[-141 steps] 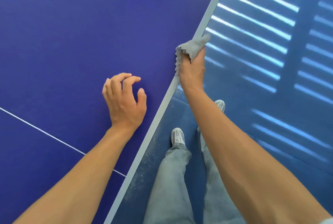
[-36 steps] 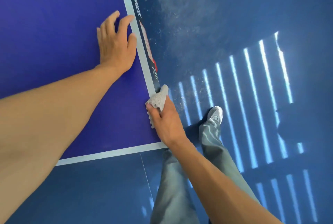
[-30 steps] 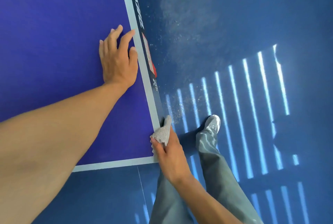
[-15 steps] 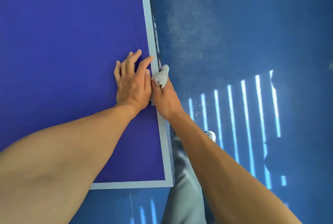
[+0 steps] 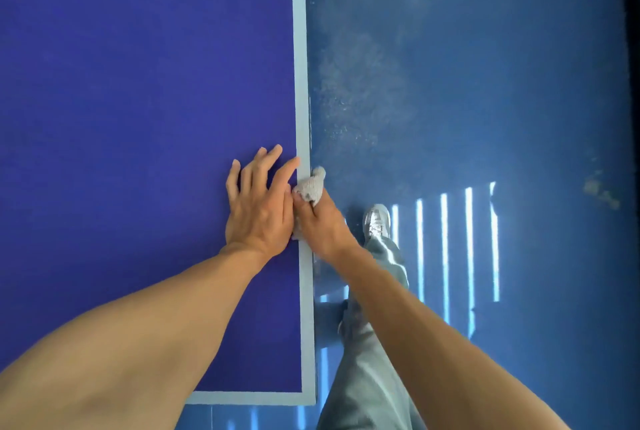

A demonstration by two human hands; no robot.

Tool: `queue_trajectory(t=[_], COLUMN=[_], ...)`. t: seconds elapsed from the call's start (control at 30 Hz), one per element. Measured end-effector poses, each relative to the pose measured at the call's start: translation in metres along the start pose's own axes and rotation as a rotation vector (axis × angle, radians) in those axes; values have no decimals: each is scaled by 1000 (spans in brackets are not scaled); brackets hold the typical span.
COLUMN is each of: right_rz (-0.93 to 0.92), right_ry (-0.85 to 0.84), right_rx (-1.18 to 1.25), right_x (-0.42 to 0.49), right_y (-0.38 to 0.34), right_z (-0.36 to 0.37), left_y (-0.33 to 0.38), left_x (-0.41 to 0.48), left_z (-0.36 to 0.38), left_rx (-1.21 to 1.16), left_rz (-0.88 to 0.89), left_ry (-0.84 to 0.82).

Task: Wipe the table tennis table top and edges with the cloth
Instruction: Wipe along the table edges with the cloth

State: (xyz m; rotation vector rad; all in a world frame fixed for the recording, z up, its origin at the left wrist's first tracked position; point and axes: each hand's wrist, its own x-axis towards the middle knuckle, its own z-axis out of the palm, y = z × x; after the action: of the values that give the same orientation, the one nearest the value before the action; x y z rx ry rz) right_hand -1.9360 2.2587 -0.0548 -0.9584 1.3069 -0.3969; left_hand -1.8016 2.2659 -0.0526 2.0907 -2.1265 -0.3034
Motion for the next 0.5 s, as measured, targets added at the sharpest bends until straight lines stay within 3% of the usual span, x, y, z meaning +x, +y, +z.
queue_trajectory(t=[0.27,0.37,0.5], right_rz=[-4,32,101], right_ry=[128,140,35], right_rx=[16,43,-1], right_x=[148,151,116], right_y=[-107,-113,-97], right_z=[-33,-35,-37], left_y=[-4,-2,2], left_x=[0,1,2], left_z=[8,7,3], left_rx=[21,16,20], left_rz=[-16,-25,-49], left_ry=[24,23,-5])
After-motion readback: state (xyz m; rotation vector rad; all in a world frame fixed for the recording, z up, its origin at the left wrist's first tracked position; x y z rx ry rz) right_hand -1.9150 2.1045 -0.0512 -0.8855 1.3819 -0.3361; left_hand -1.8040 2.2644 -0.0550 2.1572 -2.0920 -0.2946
